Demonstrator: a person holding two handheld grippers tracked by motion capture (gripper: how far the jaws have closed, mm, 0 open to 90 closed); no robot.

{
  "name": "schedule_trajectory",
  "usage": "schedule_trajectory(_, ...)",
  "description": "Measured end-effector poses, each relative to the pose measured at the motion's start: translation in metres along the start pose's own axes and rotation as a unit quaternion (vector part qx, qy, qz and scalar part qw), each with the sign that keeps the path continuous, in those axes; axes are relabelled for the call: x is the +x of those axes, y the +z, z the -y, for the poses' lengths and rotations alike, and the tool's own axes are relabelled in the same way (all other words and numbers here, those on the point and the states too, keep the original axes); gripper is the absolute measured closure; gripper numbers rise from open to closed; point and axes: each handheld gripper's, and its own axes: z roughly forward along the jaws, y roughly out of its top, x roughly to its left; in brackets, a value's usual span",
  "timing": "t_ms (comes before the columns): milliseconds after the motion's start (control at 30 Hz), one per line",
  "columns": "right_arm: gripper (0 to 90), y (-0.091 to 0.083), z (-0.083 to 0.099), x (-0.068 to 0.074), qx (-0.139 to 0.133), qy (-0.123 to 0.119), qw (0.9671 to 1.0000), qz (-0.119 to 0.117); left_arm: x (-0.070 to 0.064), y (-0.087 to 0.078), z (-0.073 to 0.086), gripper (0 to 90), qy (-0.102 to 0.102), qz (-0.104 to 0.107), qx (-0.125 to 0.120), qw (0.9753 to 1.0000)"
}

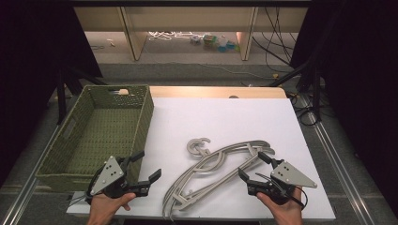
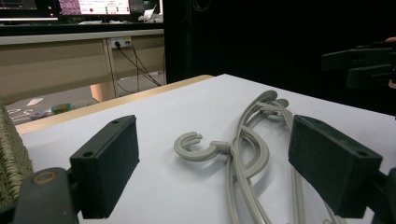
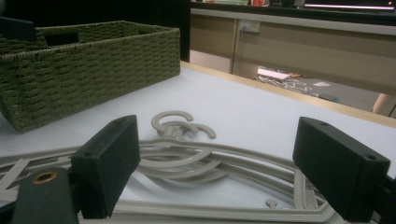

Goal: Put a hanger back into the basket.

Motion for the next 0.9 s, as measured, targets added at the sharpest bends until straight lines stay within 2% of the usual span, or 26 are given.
schedule_trajectory(233, 15.7, 0.001, -0.001, -0.001, -0.001, -0.006, 1.0, 0.0, 0.0, 0.0, 0.0, 15.9, -0.001, 0.003, 0.001, 1.0)
schedule_trajectory(400, 15.7, 0.003, -0.004, -0.002, 0.011, -0.021, 0.9997, -0.002, 0.0, 0.0, 0.0, 15.9, -0.001, 0.002, 0.0, 1.0)
schedule_trajectory(533, 16.3, 0.007, -0.006, -0.003, 0.024, -0.041, 0.9988, -0.013, 0.0, 0.0, 0.0, 15.9, -0.001, 0.003, 0.0, 1.0)
schedule_trajectory(600, 16.7, 0.009, -0.007, -0.004, 0.022, -0.058, 0.998, -0.014, 0.0, 0.0, 0.0, 15.9, 0.0, 0.003, 0.0, 1.0)
schedule_trajectory(633, 17.3, 0.009, -0.009, -0.004, 0.032, -0.058, 0.9977, -0.014, 0.0, 0.0, 0.0, 15.9, 0.0, 0.003, 0.0, 1.0)
schedule_trajectory(767, 18.0, 0.01, -0.011, -0.006, 0.031, -0.069, 0.997, -0.016, 0.0, 0.0, 0.0, 15.9, -0.003, 0.002, -0.001, 1.0)
schedule_trajectory(833, 18.0, 0.011, -0.01, -0.006, 0.033, -0.055, 0.9977, -0.023, 0.0, 0.0, 0.0, 15.9, -0.003, 0.002, -0.002, 1.0)
schedule_trajectory(867, 18.0, 0.01, -0.01, -0.006, 0.041, -0.057, 0.9973, -0.023, 0.0, 0.0, 0.0, 15.9, -0.001, 0.002, -0.001, 1.0)
schedule_trajectory(900, 18.1, 0.011, -0.01, -0.007, 0.036, -0.058, 0.9975, -0.018, 0.0, 0.0, 0.0, 15.9, 0.0, 0.003, 0.0, 1.0)
